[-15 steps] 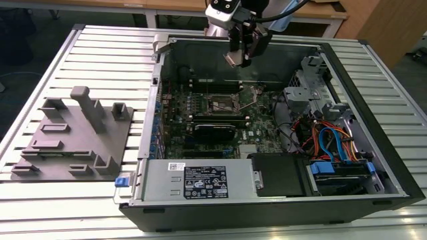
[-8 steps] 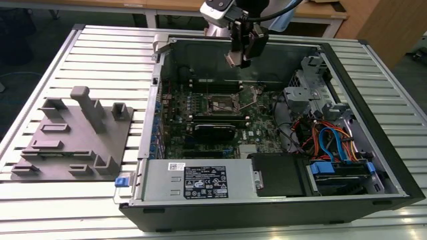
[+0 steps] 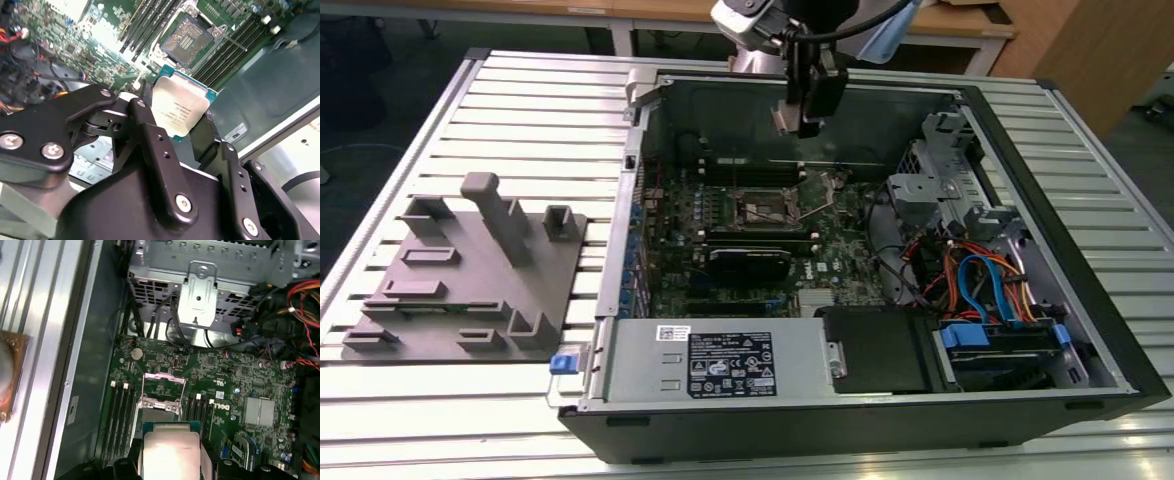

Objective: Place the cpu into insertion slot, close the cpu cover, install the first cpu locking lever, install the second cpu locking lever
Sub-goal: 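Place the cpu into insertion slot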

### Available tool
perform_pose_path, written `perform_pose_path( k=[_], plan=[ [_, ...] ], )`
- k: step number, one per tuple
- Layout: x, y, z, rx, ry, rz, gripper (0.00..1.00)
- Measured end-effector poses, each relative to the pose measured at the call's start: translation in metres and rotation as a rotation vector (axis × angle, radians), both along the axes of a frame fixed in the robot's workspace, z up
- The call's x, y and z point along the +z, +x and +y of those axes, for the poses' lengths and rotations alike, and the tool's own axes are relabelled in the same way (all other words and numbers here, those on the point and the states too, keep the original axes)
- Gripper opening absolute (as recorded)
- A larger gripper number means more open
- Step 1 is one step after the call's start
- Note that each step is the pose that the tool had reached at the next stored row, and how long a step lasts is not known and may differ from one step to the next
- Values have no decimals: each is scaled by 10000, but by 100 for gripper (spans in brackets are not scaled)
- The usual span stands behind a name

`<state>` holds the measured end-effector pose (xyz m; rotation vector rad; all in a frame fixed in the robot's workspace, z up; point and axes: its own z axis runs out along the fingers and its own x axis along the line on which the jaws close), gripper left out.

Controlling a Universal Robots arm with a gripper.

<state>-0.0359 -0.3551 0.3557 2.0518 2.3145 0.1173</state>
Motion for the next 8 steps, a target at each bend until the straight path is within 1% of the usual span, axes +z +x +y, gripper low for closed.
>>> perform_pose_path(
  k=[2, 3, 8],
  plan=[
    [-2, 0, 0, -349, 0, 0, 54],
    [-2, 0, 0, -428, 0, 1, 54],
    [-3, 0, 0, -453, -1, 1, 54]
  ],
)
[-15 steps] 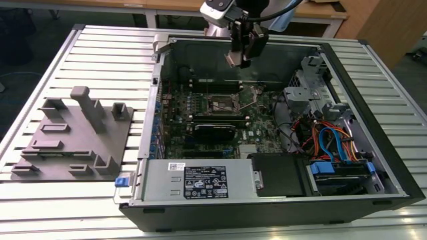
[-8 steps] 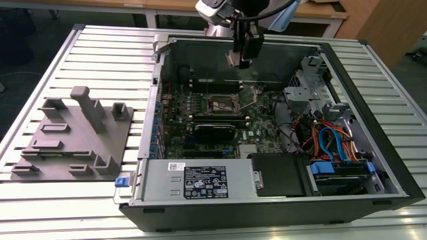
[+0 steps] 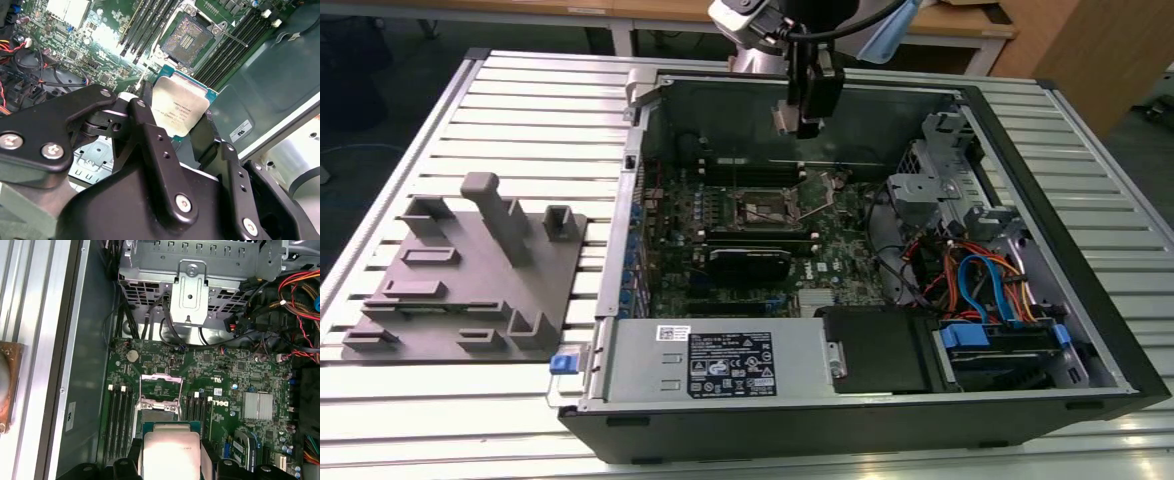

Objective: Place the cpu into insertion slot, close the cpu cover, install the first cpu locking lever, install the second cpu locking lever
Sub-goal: 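Place the cpu into insertion slot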

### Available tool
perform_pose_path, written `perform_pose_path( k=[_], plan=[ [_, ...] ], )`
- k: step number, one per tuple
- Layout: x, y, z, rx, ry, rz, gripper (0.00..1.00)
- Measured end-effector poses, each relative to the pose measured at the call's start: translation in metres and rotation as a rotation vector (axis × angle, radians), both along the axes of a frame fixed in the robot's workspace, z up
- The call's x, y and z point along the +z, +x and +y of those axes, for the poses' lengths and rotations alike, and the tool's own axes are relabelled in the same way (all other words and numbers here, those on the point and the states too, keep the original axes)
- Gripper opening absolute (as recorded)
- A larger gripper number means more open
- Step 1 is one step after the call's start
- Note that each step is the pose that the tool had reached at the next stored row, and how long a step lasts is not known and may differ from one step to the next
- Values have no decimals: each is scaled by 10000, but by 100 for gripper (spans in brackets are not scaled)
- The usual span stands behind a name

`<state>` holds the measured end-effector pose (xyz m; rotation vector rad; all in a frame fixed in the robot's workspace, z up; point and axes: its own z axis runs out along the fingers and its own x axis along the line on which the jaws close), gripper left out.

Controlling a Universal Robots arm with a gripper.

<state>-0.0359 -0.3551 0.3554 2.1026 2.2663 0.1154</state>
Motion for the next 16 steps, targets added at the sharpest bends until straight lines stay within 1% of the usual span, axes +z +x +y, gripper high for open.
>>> perform_pose_path(
  k=[4, 11, 16],
  plan=[
    [-12, 0, 0, 0, 0, 0, 54],
    [-51, 0, 0, 0, 0, 0, 54],
    [-60, 0, 0, 0, -18, 0, 54]
  ],
)
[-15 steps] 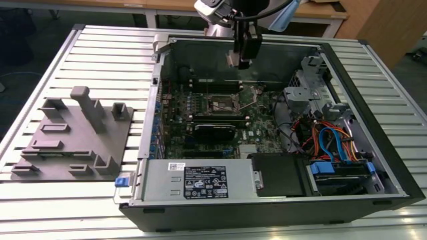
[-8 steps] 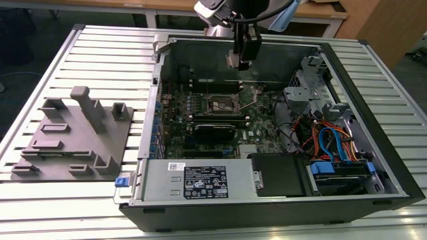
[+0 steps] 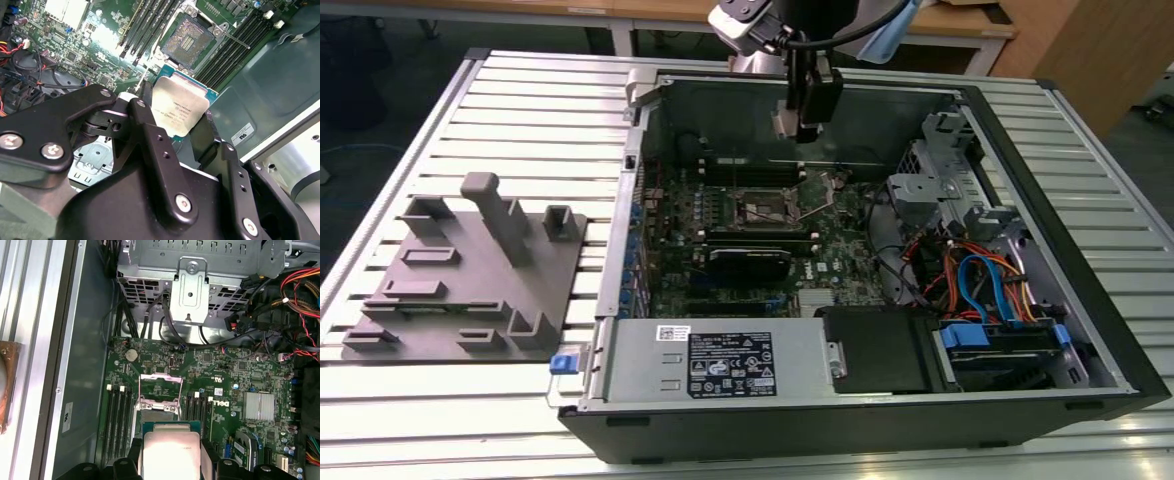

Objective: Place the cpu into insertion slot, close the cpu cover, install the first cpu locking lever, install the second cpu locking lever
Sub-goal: 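Place the cpu into insertion slot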

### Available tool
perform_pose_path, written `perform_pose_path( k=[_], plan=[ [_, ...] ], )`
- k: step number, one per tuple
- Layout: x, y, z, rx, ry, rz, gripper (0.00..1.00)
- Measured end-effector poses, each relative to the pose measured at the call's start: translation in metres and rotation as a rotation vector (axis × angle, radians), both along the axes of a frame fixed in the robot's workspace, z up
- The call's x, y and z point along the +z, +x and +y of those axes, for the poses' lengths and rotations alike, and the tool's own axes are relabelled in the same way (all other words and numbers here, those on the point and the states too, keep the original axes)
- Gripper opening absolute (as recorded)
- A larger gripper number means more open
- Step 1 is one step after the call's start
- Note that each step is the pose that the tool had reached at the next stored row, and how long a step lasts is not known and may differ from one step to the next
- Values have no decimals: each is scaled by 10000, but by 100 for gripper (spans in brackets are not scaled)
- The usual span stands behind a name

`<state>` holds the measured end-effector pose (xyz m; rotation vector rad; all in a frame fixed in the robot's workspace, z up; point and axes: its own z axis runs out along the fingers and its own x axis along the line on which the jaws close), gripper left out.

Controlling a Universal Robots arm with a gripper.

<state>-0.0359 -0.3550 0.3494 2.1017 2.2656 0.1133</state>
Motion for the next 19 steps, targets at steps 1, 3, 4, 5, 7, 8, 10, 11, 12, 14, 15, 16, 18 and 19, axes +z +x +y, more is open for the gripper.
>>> perform_pose_path(
  k=[1, 3, 4, 5, 7, 8, 10, 11, 12, 14, 15, 16, 18, 19],
  plan=[
    [-2, 0, 0, 0, 0, 0, 54],
    [-7, 0, 0, 0, -1, -1, 54],
    [-9, 0, 0, 0, -3, 0, 54],
    [-14, 0, 0, 0, -5, -1, 54],
    [-20, 0, 0, 0, -11, 0, 54],
    [-24, 0, 0, 0, -13, 0, 54],
    [-30, 0, 0, 0, -17, 0, 54],
    [-32, 0, 0, 0, -19, 0, 54],
    [-35, 0, 0, 0, -20, 0, 54],
    [-39, 0, 0, 0, -20, 0, 54],
    [-42, 0, 0, 0, -20, 0, 54],
    [-44, 0, 0, 0, -20, 0, 54],
    [-49, 0, 0, 0, -21, -1, 54],
    [-51, 0, 0, 0, -21, 0, 54]
  ],
)
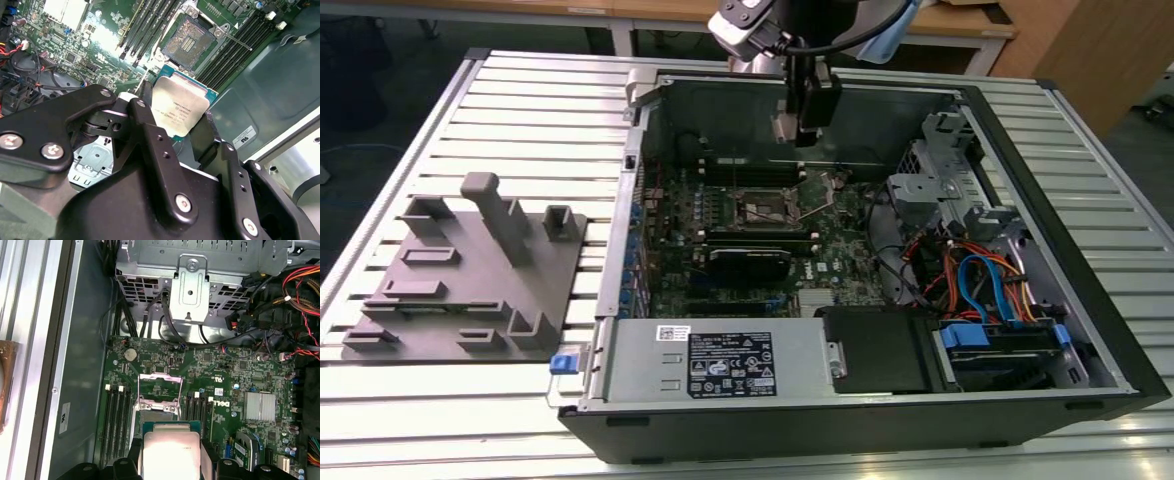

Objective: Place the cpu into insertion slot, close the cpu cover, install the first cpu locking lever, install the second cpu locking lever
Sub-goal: 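Place the cpu into insertion slot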

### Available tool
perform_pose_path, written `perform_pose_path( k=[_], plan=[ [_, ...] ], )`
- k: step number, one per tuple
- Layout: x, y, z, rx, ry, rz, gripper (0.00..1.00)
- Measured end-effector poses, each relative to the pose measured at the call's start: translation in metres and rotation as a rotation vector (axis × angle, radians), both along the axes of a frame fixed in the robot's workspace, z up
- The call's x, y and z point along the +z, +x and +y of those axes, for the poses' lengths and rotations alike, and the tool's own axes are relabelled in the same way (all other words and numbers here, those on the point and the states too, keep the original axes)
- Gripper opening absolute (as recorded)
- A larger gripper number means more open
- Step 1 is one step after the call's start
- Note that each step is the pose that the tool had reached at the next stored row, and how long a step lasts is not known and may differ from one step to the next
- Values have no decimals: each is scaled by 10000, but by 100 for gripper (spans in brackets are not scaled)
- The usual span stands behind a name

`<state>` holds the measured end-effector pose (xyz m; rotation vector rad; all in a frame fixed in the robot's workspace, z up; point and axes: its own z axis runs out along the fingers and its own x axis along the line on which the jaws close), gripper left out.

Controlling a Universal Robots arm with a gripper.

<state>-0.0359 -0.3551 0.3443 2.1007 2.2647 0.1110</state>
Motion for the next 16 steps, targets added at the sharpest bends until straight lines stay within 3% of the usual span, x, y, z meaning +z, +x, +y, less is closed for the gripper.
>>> perform_pose_path(
  k=[16],
  plan=[
    [-35, 0, 0, 0, -13, 1, 54]
  ],
)
